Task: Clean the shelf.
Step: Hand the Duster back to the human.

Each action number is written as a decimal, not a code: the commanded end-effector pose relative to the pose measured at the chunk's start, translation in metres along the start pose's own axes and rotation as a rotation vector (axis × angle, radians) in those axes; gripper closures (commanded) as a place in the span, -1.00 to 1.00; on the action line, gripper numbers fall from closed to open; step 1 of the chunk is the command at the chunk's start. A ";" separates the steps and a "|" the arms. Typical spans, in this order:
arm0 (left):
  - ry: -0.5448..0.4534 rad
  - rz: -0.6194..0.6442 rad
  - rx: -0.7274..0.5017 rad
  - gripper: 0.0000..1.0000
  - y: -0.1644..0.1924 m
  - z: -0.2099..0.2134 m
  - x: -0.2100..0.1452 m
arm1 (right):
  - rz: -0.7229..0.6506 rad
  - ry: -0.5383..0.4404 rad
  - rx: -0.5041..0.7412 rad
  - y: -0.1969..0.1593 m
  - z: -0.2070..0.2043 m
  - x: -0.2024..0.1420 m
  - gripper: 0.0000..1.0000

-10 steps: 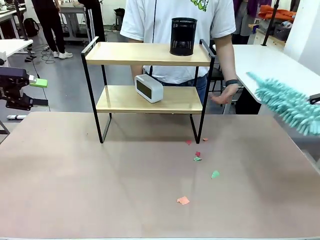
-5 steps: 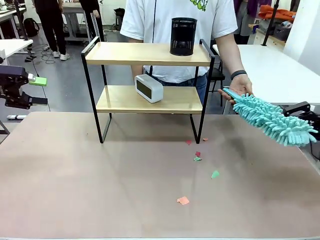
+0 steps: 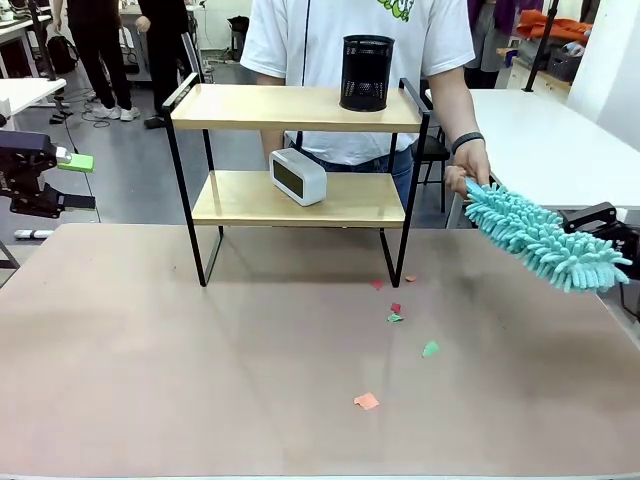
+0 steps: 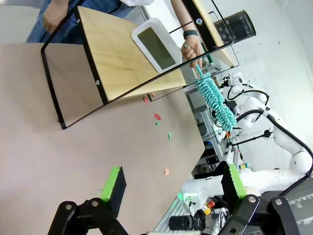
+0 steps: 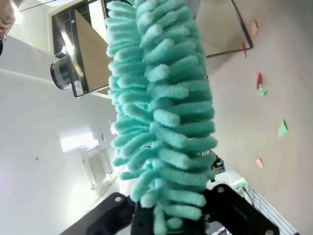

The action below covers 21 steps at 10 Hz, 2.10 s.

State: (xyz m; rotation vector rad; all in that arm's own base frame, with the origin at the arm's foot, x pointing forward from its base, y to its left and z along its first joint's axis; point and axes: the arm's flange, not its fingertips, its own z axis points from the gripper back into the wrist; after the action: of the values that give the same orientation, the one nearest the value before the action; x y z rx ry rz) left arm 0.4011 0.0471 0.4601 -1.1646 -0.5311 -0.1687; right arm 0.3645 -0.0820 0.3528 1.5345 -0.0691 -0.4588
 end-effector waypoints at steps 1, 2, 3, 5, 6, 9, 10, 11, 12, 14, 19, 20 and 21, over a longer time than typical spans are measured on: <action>0.012 -0.007 -0.002 -1.00 -0.002 0.001 -0.002 | 0.028 -0.021 -0.008 -0.019 -0.021 -0.075 1.00; 0.012 -0.007 -0.002 -1.00 -0.002 0.001 -0.002 | 0.046 -0.010 -0.004 -0.018 -0.024 -0.075 0.47; 0.012 -0.007 -0.002 -1.00 -0.002 0.001 -0.002 | 0.058 -0.001 -0.016 -0.016 -0.027 -0.076 -0.45; 0.012 -0.007 -0.002 -1.00 -0.002 0.001 -0.002 | 0.087 -0.012 -0.015 -0.009 -0.027 -0.078 -1.00; 0.012 -0.007 -0.002 -1.00 -0.002 0.001 -0.002 | 0.110 -0.009 -0.017 -0.002 -0.026 -0.081 -1.00; 0.012 -0.007 -0.002 -1.00 -0.002 0.001 -0.002 | 0.181 0.016 -0.003 0.045 -0.011 -0.114 -1.00; 0.012 -0.007 -0.002 -1.00 -0.002 0.001 -0.002 | 0.186 0.057 0.022 0.063 -0.006 -0.135 -1.00; 0.012 -0.007 -0.002 -1.00 -0.002 0.001 -0.002 | 0.158 0.107 0.017 0.077 -0.003 -0.157 -1.00; 0.012 -0.007 -0.002 -1.00 -0.002 0.001 -0.002 | 0.145 0.169 -0.006 0.088 -0.005 -0.184 -1.00; 0.012 -0.007 -0.002 -1.00 -0.002 0.001 -0.002 | 0.170 0.315 -0.031 0.086 -0.036 -0.211 -1.00; 0.012 -0.007 -0.002 -1.00 -0.002 0.001 -0.002 | 0.174 0.398 -0.057 0.154 -0.029 -0.150 -1.00; 0.012 -0.007 -0.002 -1.00 -0.002 0.001 -0.002 | 0.174 0.398 -0.057 0.154 -0.029 -0.150 -1.00; 0.012 -0.007 -0.002 -1.00 -0.002 0.001 -0.002 | 0.174 0.398 -0.057 0.154 -0.029 -0.150 -1.00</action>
State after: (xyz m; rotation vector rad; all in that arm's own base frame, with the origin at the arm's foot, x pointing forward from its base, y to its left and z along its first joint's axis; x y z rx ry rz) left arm 0.4013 0.0471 0.4600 -1.1646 -0.5306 -0.1687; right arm 0.2785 -0.0096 0.5322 1.5204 0.1198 -0.0150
